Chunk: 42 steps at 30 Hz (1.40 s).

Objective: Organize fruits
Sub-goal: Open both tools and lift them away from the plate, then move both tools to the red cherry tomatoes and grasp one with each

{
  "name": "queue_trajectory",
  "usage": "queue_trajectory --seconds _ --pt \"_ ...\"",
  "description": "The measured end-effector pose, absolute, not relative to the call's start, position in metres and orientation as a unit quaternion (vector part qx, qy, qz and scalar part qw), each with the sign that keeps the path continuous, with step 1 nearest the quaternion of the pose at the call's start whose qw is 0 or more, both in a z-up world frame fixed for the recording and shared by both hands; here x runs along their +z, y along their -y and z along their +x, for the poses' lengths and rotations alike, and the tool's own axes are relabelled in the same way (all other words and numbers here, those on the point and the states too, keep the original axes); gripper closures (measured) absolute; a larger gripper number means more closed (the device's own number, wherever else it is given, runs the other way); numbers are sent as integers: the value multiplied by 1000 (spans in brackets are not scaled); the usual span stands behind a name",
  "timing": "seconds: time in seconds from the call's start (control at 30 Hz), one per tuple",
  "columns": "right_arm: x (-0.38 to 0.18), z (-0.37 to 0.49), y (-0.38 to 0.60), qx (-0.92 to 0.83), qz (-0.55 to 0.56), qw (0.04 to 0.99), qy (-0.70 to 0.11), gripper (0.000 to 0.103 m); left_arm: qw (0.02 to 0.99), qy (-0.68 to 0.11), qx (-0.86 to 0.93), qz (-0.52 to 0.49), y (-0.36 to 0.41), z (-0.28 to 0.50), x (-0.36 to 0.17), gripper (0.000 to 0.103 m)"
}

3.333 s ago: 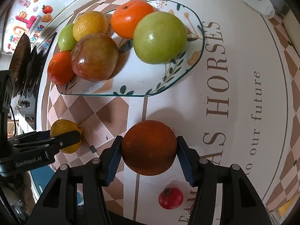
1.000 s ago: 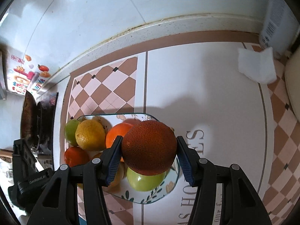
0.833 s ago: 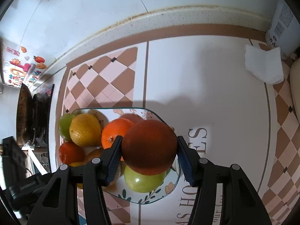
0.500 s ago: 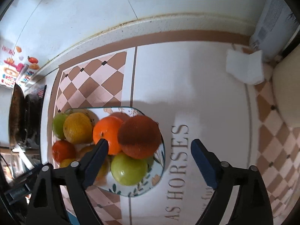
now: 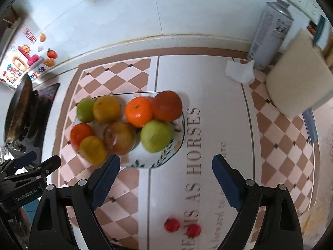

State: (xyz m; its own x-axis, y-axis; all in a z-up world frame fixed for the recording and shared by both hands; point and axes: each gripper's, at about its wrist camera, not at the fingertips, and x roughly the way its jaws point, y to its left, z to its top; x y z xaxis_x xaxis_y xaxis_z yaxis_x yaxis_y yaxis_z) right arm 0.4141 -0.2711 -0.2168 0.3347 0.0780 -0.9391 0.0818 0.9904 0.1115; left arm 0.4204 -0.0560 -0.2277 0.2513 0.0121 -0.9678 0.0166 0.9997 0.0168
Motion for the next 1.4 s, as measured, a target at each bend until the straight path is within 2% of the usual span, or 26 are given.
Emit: queue_trajectory --seconds 0.8,1.4 --pt "-96 285 236 -2 74 871 -486 11 858 -510 -57 26 45 317 -117 17" --pt "-64 241 225 -14 76 887 -456 11 866 -492 -82 19 42 279 -103 17"
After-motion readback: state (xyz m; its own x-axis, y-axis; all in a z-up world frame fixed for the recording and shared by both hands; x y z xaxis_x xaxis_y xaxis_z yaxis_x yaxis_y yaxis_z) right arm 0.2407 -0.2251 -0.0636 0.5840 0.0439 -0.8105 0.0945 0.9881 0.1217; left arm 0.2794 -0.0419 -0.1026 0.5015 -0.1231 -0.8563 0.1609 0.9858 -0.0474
